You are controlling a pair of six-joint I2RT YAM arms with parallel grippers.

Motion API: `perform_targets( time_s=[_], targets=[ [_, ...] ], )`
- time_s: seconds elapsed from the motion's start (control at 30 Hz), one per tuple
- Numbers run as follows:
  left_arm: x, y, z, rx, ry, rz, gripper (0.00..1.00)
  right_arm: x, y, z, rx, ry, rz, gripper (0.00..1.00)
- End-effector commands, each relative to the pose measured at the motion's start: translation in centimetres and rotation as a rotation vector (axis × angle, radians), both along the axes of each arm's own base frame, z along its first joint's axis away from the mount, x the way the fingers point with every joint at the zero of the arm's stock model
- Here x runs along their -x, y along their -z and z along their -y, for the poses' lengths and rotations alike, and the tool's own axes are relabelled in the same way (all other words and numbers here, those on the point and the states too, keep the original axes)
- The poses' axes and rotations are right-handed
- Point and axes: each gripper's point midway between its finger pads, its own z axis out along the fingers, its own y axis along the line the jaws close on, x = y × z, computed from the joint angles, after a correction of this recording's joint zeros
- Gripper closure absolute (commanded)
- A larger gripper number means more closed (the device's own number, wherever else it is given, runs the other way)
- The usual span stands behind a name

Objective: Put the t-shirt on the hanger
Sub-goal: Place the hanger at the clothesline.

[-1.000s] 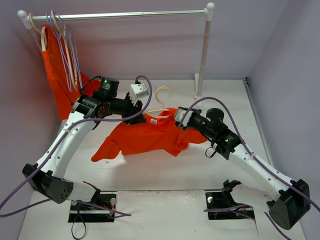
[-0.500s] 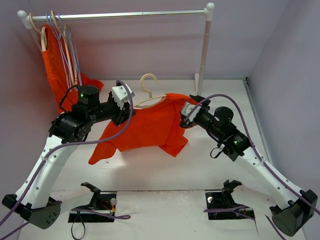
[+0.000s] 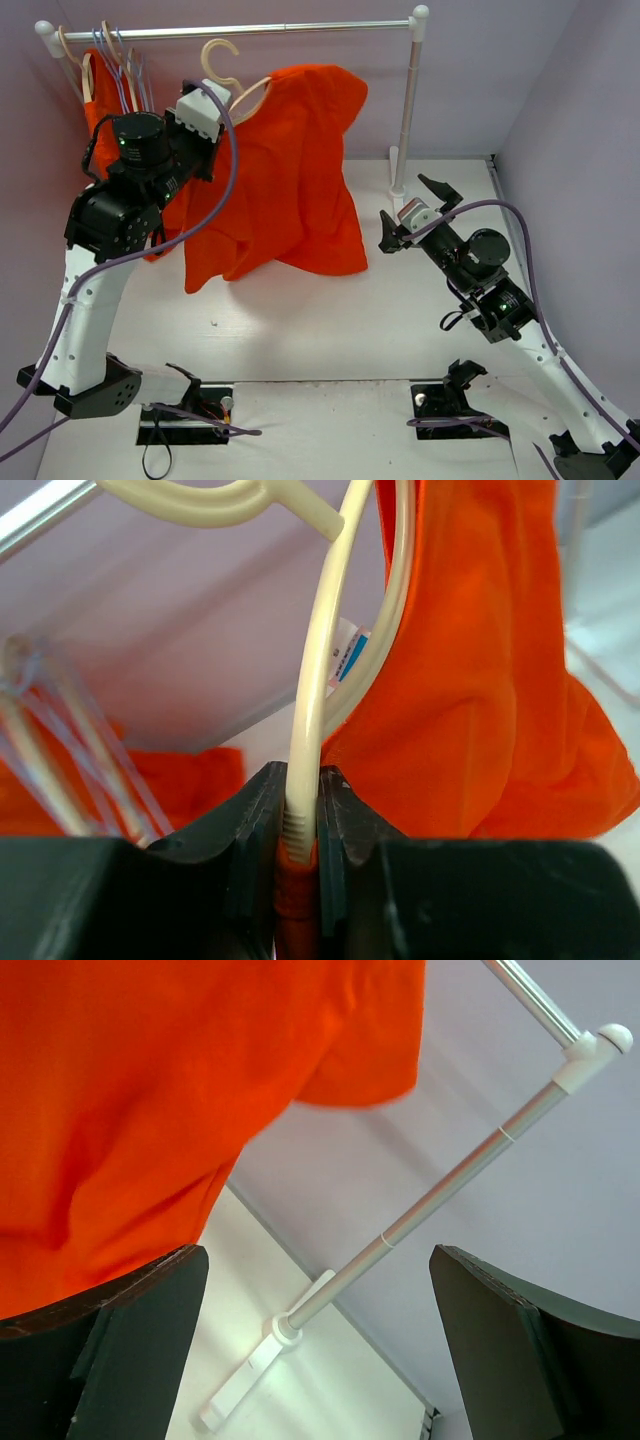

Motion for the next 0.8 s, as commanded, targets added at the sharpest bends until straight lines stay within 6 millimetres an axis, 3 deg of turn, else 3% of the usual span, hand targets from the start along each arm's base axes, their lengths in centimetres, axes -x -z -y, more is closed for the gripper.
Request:
perform_targets(
  time_s=[0.0,0.07,0.1,0.17,0.23,0.27,0.3,0.33,0.4,0.47,0.53,0.6,0.77],
  targets=[
    [-0.3,0.9,-3.9,-0.08,-0.245,-0.038,1.0,-0.4,-2.2,0.9,-0.084,0.053,0.054,0.0],
    [-0.6,3.7,-2.3,-0.139,-0.197,-0.126,1.0,-0.6,-1.5,0.7,-0.086,0.054,0.041,0.0],
    [0.7,6.1,0.2,-0.186,-0.078,-0.206,1.0,-0.7,-1.4,0.6,-0.092,0.049,0.037,0.0],
    [3.3,8.1,4.8,-0.172,0.191,-0.278,1.0,-0.7,-1.2,0.4,-0.093,0.04,0.03,0.0],
    [4.6,9.3,6.0,-0.151,0.273,-0.292,1.0,-0.7,-1.1,0.3,-0.098,0.039,0.026,0.0],
    [4.2,9.6,5.8,-0.15,0.249,-0.276,1.0,-0.7,-1.1,0.5,-0.097,0.043,0.026,0.0],
    [2.2,9.4,3.1,-0.181,0.06,-0.231,1.0,-0.7,-0.9,0.5,-0.094,0.047,0.021,0.0],
    [1.2,9.8,1.9,-0.213,-0.04,-0.246,1.0,-0.6,-0.8,0.6,-0.095,0.049,0.019,0.0],
    [0.2,10.1,-2.1,-0.327,-0.278,-0.268,1.0,-0.5,-0.6,1.0,-0.094,0.065,0.014,0.0],
    [-0.2,10.1,-1.6,-0.324,-0.274,-0.284,1.0,-0.6,-0.3,1.1,-0.096,0.074,0.009,0.0],
    [0.8,8.0,0.2,-0.191,-0.153,-0.21,1.0,-0.6,0.0,1.1,-0.098,0.076,0.001,0.0],
    [0.6,7.4,0.8,-0.118,-0.138,-0.139,1.0,-0.5,0.1,1.0,-0.103,0.069,-0.004,0.0],
    [1.2,3.4,-3.2,-0.092,-0.3,0.038,1.0,0.0,-0.5,1.1,-0.116,0.054,0.007,0.0]
  ],
)
